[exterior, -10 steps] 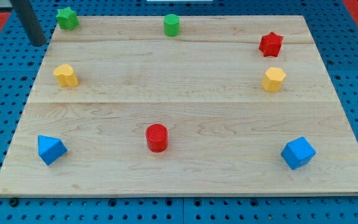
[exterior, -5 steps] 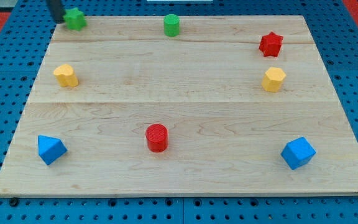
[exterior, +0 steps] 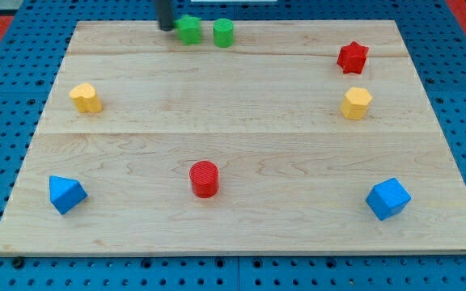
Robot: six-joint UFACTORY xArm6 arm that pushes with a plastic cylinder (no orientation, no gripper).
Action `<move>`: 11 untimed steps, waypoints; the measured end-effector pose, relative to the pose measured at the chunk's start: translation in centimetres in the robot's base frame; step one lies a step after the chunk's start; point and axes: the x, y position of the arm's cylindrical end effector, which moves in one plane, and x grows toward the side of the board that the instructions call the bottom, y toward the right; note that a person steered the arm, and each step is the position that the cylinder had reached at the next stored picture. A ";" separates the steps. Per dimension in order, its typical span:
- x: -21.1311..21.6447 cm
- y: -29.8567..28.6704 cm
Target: Move the green star and green circle towards top right
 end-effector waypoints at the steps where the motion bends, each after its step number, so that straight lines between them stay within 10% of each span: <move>1: 0.6 8.9; 2: 0.8 13.9; 4: 2.8 3.9; 11: 10.0 17.8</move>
